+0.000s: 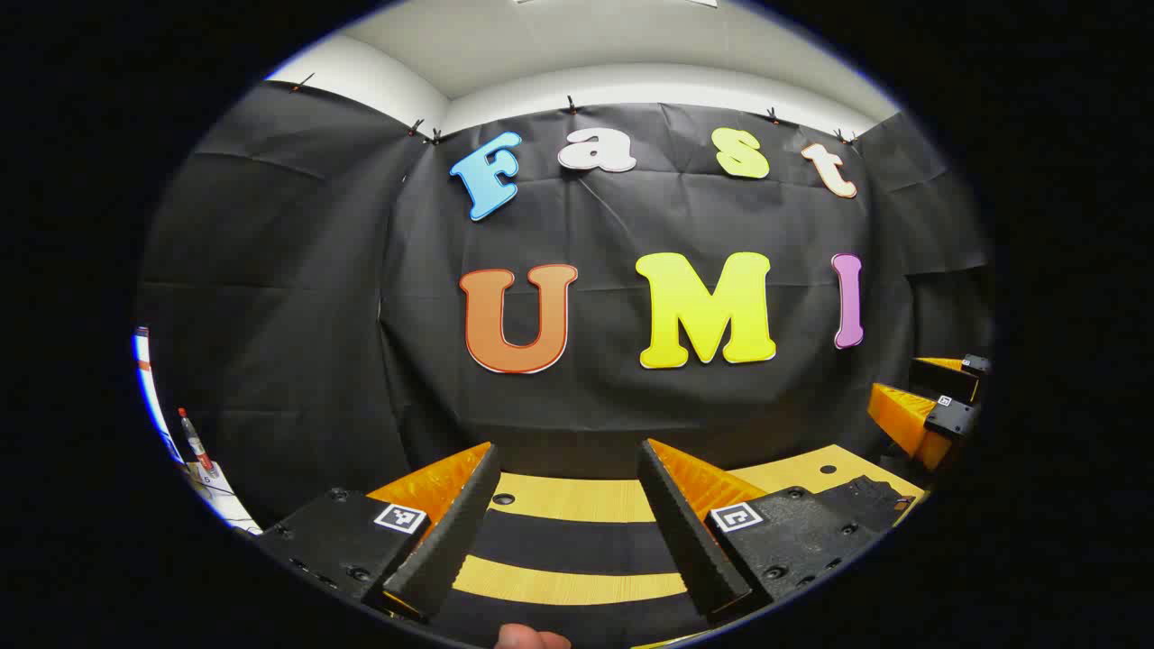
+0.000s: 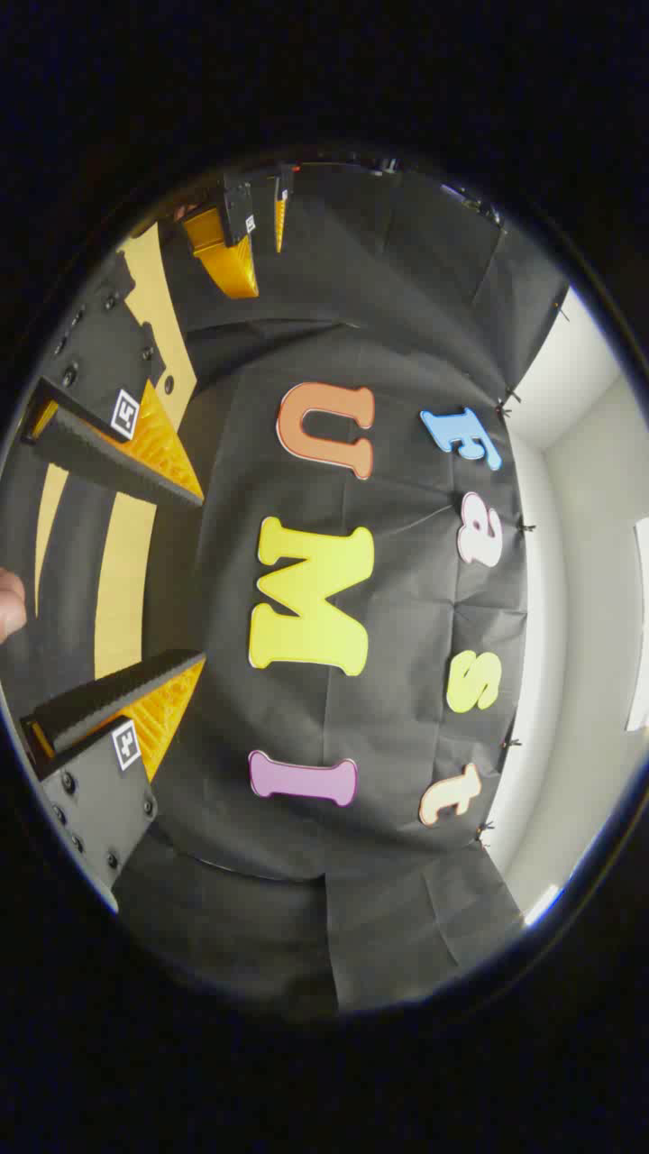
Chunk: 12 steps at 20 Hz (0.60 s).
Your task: Grasp the waist and the cuffs of the jeans and fold them to make the two legs overlap; first hold the waist and fold one-third of the jeans toward the cuffs, then hold the cuffs and fold the remaining one-third in the same direction to finish folding.
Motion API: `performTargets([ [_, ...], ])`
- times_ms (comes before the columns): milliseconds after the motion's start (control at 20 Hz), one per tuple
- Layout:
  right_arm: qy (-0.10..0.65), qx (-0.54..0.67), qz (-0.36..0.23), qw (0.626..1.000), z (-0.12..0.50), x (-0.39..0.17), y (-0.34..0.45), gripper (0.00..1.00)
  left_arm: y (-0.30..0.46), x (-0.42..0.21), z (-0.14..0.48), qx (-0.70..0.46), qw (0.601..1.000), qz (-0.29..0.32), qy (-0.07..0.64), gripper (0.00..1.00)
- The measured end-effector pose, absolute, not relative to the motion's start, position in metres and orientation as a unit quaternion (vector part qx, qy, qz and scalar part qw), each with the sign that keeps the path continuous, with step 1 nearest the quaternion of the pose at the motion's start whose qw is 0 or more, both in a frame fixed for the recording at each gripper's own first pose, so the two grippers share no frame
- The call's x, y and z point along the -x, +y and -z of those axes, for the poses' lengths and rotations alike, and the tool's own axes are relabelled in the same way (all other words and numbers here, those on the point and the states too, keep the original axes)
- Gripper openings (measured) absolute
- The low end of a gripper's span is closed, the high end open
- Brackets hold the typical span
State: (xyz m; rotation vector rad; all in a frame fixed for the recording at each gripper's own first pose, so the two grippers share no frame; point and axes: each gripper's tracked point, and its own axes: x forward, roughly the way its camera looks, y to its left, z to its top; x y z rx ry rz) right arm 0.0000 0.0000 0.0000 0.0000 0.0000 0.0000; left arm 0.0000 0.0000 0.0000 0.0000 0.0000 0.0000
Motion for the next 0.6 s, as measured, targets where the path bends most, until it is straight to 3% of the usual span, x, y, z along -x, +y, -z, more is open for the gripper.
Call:
performTargets([
  [600,0.011,-0.009,0.004,1.0,0.009,-0.002,-0.015,0.97,-0.006,0.005,-0.001,-0.003,1.0,-0.002,-0.002,0.98],
])
